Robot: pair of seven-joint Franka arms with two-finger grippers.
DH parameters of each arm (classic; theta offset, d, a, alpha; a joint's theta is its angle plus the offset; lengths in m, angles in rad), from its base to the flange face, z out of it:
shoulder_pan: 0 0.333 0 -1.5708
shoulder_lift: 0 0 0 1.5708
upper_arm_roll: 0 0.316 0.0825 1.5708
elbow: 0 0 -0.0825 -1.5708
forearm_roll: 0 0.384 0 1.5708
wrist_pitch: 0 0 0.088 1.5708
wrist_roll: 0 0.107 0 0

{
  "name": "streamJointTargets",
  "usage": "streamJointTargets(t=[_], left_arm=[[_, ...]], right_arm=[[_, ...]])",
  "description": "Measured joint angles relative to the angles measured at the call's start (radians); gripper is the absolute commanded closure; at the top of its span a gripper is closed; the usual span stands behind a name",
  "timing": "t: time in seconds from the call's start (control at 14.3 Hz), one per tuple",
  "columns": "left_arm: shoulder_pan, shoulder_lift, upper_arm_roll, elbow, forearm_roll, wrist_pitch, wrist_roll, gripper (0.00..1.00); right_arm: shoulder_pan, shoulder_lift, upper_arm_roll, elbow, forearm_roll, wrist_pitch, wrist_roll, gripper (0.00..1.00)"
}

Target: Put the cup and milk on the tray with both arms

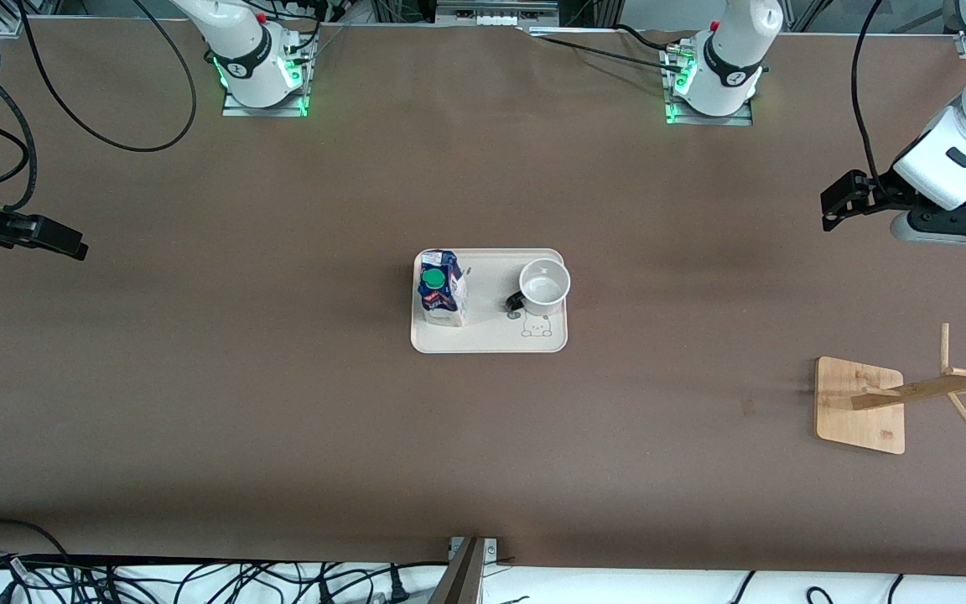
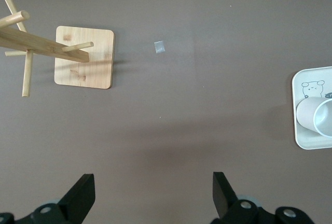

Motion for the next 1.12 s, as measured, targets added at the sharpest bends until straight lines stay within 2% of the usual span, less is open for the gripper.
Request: streamJointTargets(t=[0.28, 1.12], left_arm=[[0.000, 0.000, 0.000, 0.000, 0.000, 0.000, -0.002, 0.00], [0.000, 0.000, 0.000, 0.006, 0.000, -0.019, -0.006, 0.00]], right_arm=[[-0.001, -0.033, -0.039, -0.061, 0.000, 0.069, 0.001, 0.00], [0.001, -0.062, -0.029, -0.063, 0.000, 0.074, 0.083, 0.00]])
